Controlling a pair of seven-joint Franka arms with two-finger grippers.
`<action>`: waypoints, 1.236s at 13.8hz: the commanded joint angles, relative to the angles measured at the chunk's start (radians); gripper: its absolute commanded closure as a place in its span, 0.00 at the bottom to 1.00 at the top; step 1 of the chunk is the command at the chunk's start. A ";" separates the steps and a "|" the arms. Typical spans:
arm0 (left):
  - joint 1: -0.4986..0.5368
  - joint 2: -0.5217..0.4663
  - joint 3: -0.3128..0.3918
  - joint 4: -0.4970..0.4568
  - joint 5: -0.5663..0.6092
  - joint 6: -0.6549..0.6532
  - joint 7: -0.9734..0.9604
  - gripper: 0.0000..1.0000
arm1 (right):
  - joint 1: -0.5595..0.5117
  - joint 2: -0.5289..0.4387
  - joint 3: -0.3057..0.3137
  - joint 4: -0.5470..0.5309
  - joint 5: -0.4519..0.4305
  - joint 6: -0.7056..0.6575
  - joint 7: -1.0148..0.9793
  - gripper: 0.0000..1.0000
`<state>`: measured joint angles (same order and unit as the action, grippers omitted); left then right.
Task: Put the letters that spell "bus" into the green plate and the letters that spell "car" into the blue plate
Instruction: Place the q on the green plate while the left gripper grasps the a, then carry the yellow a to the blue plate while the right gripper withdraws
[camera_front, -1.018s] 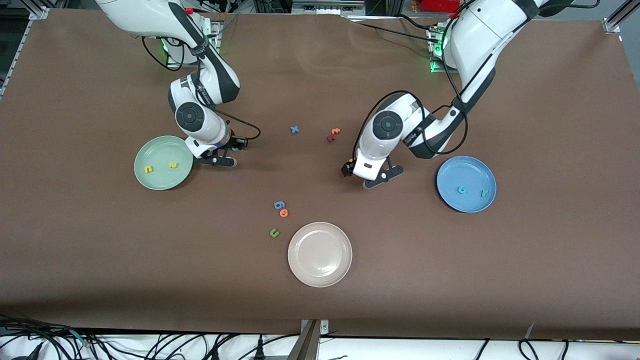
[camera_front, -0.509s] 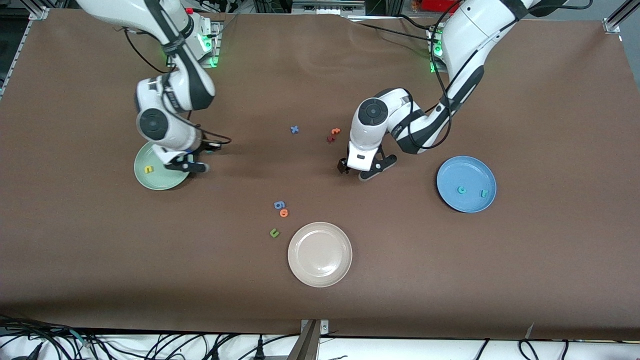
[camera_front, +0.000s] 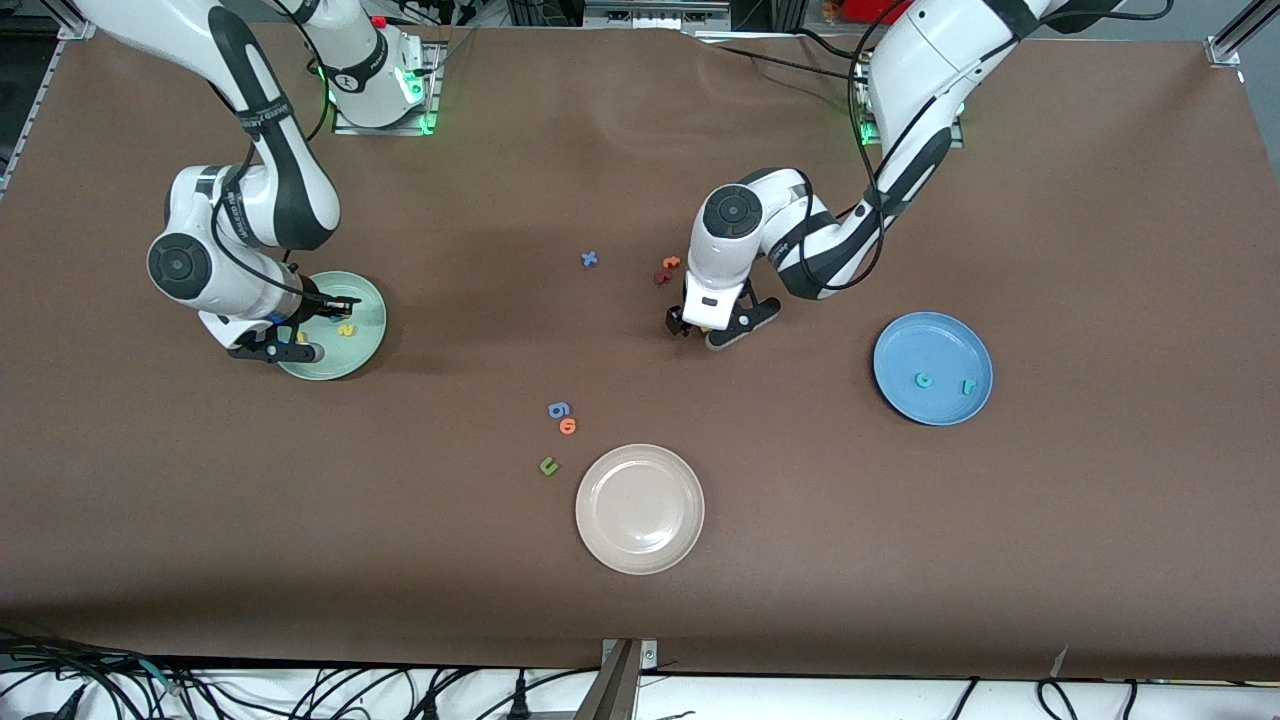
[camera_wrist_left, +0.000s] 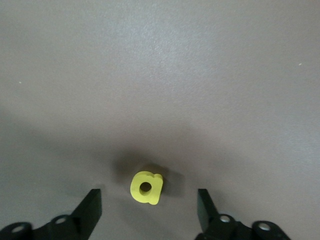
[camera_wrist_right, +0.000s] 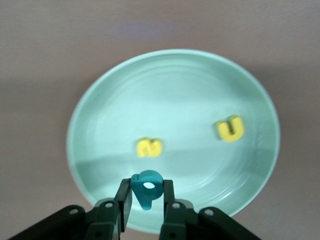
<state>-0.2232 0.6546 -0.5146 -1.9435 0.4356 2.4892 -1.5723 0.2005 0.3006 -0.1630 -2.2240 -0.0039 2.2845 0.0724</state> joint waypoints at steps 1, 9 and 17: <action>0.001 0.000 0.001 -0.015 0.045 0.020 -0.037 0.41 | -0.025 0.063 -0.010 0.015 -0.068 0.062 -0.016 0.86; -0.001 0.003 0.001 -0.015 0.045 0.020 -0.035 0.63 | -0.046 0.020 -0.006 0.020 -0.061 0.061 -0.048 0.01; 0.001 0.004 0.001 -0.009 0.045 0.007 -0.025 0.83 | -0.035 0.000 -0.003 0.574 -0.053 -0.630 -0.020 0.01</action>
<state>-0.2231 0.6628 -0.5142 -1.9492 0.4357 2.4949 -1.5733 0.1626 0.2722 -0.1699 -1.7970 -0.0600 1.7770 0.0395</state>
